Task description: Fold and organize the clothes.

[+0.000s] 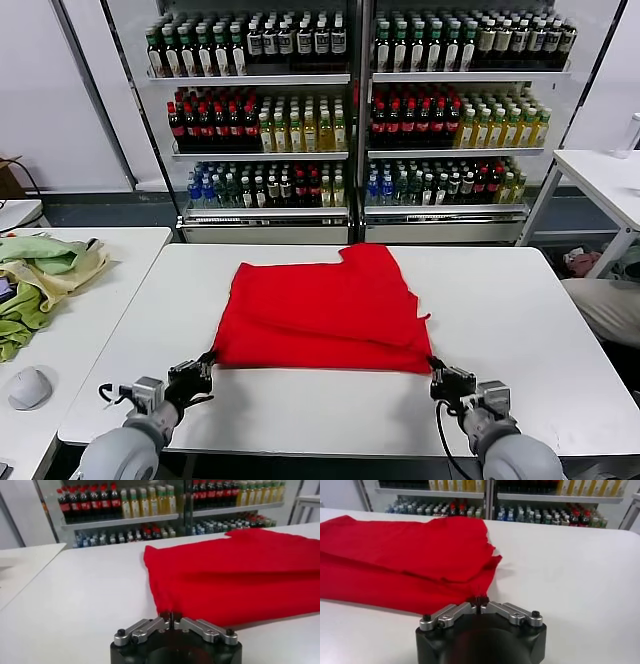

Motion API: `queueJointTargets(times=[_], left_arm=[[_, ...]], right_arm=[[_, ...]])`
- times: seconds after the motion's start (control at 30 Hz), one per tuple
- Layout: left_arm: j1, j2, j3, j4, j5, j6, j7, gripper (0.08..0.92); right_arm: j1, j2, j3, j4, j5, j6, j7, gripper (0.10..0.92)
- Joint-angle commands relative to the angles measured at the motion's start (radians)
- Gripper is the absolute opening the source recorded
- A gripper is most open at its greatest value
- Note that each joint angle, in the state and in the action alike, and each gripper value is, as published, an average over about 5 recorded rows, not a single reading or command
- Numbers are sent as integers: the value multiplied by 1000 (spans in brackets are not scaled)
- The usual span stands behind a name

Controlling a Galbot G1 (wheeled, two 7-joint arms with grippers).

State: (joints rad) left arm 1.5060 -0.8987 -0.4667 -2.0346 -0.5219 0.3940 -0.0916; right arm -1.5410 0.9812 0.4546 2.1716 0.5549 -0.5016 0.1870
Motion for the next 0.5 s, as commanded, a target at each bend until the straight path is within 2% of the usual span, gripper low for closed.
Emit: queueJointTargets(times=[0.03,0.33,0.43,0.5], left_arm=[[233,45,-100,-105,49,-21,24,88],[292,45,-115,-109,111,-24,18,91],[283,40,-109,-94,122,-24,7,131],[279,38,-109,-92,122,-25,-1,184]], right_arm=[[-262,-9,96,145,-51,25,-11,111],[-286,15,87,174,-106,35,-6,111],[-293,20,71,173,-135,24,2,137],[-304,21,67,179,-152,16,3,185]])
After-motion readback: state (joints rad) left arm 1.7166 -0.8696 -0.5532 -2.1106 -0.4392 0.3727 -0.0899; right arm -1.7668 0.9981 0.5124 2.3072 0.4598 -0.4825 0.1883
